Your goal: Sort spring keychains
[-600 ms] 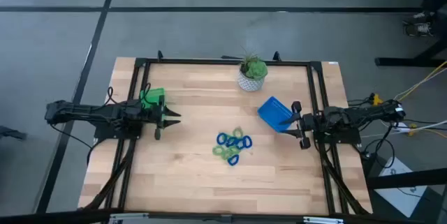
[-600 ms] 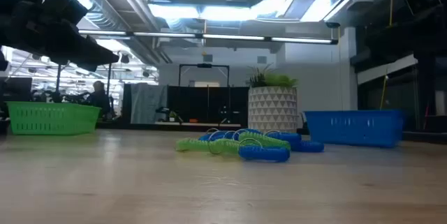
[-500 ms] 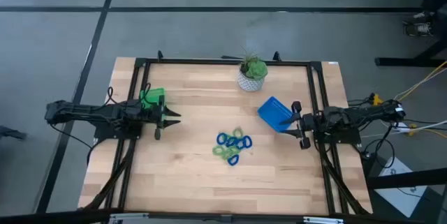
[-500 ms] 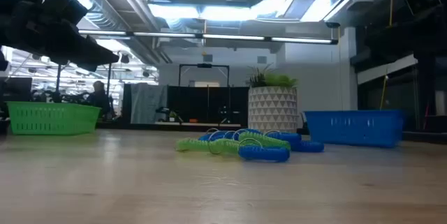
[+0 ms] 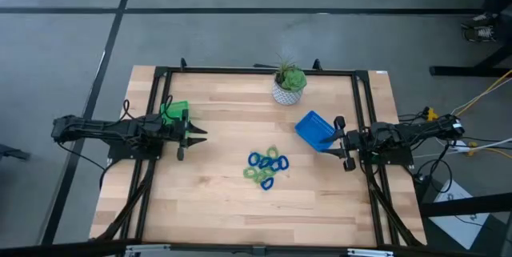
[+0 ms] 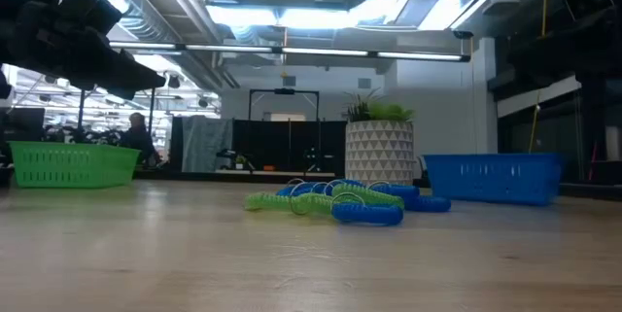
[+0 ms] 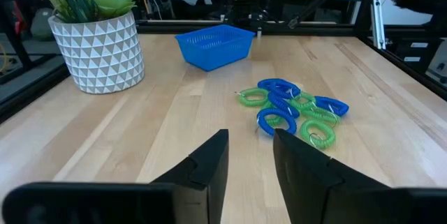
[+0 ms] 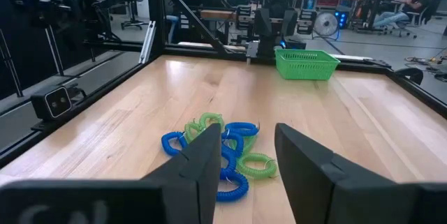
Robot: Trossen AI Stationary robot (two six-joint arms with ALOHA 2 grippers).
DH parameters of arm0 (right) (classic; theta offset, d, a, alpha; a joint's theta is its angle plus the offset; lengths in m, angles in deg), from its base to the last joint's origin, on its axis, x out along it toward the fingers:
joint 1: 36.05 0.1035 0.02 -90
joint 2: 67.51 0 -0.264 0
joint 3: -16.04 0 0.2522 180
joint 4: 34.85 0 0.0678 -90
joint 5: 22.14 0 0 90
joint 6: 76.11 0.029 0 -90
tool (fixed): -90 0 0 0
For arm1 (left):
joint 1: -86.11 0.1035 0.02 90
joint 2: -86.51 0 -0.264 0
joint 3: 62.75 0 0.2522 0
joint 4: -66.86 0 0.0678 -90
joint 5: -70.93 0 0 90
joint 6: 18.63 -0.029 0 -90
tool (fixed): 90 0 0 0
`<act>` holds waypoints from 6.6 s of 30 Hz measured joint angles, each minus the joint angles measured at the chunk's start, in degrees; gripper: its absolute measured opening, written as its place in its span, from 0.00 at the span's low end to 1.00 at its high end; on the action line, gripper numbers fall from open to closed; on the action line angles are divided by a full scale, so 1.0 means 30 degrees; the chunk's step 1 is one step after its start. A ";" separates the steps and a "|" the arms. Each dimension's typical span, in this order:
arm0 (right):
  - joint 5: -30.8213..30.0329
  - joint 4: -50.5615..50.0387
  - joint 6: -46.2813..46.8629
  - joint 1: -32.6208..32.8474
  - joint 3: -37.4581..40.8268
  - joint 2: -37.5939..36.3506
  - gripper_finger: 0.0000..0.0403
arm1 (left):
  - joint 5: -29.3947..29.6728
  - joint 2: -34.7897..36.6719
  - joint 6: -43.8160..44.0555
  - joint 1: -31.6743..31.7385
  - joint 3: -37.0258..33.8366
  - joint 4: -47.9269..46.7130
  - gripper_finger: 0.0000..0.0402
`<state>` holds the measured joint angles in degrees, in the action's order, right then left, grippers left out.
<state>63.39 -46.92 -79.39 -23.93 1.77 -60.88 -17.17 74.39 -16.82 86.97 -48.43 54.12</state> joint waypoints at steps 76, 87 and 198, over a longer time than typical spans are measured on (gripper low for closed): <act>0.0000 0.0000 0.0000 0.0006 0.0000 -0.0003 0.34 | 0.8002 -1.3177 -0.8844 -0.3485 0.7365 0.2777 0.49; -0.0002 0.0000 -0.0003 0.0003 -0.0002 0.0000 0.34 | 0.7159 -1.6391 -0.7356 -0.4408 0.8476 0.2591 0.55; 0.0004 0.0000 -0.0004 0.0006 0.0004 0.0000 0.34 | 0.3339 -2.7062 -0.3398 -0.2321 1.5300 0.5280 0.06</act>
<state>63.41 -46.92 -79.40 -23.91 1.78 -60.88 -7.16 -6.79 -27.02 80.01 -2.53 69.96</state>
